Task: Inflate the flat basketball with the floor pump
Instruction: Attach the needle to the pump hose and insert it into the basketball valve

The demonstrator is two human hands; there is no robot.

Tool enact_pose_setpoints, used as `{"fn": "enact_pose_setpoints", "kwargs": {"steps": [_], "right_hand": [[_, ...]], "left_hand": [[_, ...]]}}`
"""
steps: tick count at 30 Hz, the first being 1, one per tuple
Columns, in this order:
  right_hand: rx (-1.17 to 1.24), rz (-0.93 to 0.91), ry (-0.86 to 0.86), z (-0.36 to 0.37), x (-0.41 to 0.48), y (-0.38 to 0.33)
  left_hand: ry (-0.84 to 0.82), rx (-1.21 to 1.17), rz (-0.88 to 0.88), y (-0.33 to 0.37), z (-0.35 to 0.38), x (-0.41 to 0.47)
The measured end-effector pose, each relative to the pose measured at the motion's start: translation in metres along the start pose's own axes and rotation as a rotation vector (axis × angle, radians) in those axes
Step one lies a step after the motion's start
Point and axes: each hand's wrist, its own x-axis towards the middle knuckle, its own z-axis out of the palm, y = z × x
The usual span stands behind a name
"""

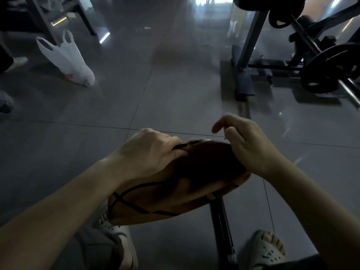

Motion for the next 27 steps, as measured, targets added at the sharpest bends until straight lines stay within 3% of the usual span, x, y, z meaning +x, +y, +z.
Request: {"fn": "enact_pose_setpoints", "kwargs": {"steps": [5, 9, 16, 20, 27], "right_hand": [[0.276, 0.030, 0.036, -0.006, -0.004, -0.001], [0.363, -0.011, 0.068, -0.012, -0.007, -0.016], [0.310, 0.070, -0.049, -0.007, -0.001, -0.031], [0.460, 0.210, -0.196, -0.005, -0.001, -0.022], [0.280, 0.090, -0.130, -0.002, -0.002, -0.017]], "left_hand": [[-0.038, -0.148, -0.030, 0.007, 0.000, -0.007], [-0.035, -0.174, -0.017, 0.011, -0.006, -0.007], [-0.108, -0.122, -0.002, 0.013, -0.006, -0.003], [-0.126, -0.112, 0.008, 0.012, -0.004, 0.000], [-0.145, -0.184, -0.030, 0.014, -0.006, -0.002]]}}
